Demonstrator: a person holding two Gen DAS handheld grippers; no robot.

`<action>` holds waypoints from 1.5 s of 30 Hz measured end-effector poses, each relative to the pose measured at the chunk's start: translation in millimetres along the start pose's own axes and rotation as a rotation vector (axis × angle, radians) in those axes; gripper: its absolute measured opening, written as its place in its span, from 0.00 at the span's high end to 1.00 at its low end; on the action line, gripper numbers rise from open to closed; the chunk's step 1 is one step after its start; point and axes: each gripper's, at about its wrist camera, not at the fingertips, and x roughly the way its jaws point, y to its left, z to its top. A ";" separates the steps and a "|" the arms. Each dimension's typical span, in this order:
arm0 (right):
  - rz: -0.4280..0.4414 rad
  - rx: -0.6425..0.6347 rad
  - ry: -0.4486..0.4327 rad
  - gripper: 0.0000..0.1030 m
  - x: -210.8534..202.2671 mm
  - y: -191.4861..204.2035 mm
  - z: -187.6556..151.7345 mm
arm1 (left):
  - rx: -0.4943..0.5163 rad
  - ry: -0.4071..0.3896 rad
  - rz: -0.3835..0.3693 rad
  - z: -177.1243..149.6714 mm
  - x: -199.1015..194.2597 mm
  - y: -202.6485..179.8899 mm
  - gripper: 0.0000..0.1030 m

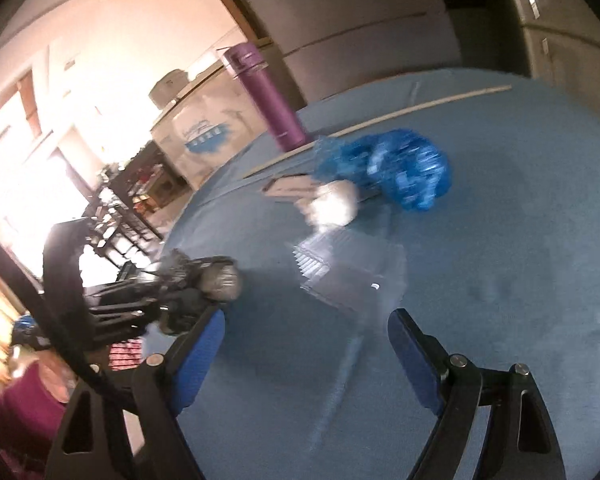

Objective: Collect trash
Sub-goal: 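Lift the black bag with the left tool while the right tool reaches the clear plastic tray, then grasp the clear plastic tray with the right tool while the left tool holds the black bag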

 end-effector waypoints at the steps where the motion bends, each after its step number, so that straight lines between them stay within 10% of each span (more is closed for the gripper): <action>1: -0.022 0.002 -0.007 0.16 -2.1 -4.0 1.3 | -0.007 0.001 -0.003 -0.4 -1.0 2.0 0.67; 6: -0.054 -0.035 -0.058 0.16 -9.8 -18.2 19.0 | -0.013 -0.004 -0.008 -2.7 -9.9 3.9 0.68; 18: -0.012 -0.298 0.126 0.17 59.4 6.3 33.0 | -0.068 -0.022 -0.027 -9.7 -41.6 1.9 0.68; 22: -0.050 -0.273 0.163 0.62 68.7 7.5 22.3 | -0.064 -0.030 -0.027 -7.7 -49.5 -3.0 0.75; 32: -0.065 -0.161 0.125 0.80 55.3 16.0 -1.5 | -0.028 -0.050 -0.012 -16.1 -62.3 -8.2 0.75; 36: -0.064 -0.107 0.126 0.80 44.3 18.3 -7.9 | -0.041 -0.023 -0.029 -21.3 -54.0 -1.7 0.32; 45: -0.012 0.057 0.098 0.77 9.0 0.0 -23.2 | 0.025 -0.006 -0.034 -12.0 -13.3 -14.1 0.31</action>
